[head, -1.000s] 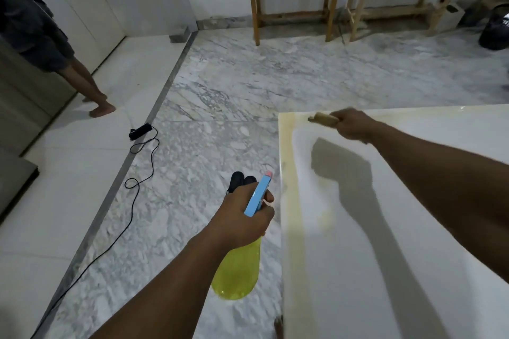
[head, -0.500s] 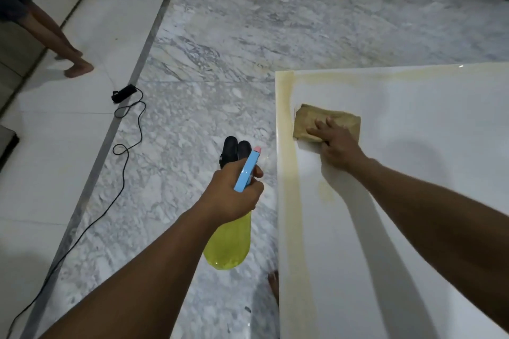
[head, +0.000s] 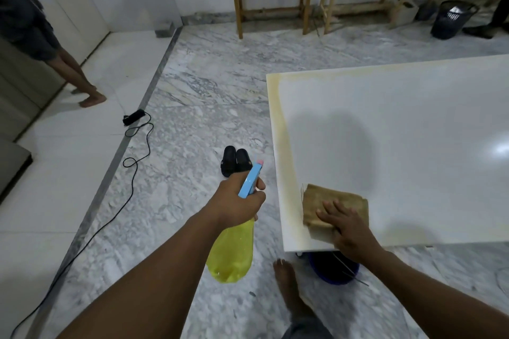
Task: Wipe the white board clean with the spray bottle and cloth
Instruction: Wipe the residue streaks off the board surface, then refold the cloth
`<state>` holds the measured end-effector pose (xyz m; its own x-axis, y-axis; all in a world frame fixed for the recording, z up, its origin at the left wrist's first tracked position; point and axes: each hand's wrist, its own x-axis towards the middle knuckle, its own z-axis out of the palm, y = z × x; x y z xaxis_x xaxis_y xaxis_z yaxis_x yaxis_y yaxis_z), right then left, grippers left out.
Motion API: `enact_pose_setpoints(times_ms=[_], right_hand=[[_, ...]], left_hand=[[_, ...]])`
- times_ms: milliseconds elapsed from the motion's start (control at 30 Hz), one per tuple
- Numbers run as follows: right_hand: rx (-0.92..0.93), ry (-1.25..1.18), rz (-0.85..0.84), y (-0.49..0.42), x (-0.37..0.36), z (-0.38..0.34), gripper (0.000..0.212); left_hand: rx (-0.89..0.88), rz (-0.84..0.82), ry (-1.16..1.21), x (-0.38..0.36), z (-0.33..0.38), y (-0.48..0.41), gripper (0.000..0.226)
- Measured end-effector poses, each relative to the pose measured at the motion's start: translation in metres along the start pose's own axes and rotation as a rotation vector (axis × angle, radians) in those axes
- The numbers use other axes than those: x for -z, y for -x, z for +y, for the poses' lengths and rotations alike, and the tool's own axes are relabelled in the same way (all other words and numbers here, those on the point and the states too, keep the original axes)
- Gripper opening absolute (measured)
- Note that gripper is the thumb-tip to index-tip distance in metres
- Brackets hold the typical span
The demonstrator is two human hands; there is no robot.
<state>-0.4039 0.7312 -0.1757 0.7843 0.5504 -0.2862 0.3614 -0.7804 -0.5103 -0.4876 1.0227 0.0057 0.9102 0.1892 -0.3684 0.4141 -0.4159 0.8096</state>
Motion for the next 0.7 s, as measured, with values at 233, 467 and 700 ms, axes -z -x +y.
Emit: enact_pose_setpoints(times_ms=[233,467,700], right_hand=[[-0.33,-0.637,0.075,-0.004,0.065,-0.027,0.029],[-0.408,-1.885,0.033,0.004,0.136,-0.066,0.04],[-0.385,-1.992,-0.027,-0.031,0.128,-0.087,0.048]], left_hand=[[-0.011,-0.034,-0.077,-0.006,-0.001,0.003,0.01],[-0.198,-0.146,-0.307,0.013,0.072,-0.015,0.017],[-0.163,-0.282,-0.455,-0.002,0.079,-0.045,0.024]])
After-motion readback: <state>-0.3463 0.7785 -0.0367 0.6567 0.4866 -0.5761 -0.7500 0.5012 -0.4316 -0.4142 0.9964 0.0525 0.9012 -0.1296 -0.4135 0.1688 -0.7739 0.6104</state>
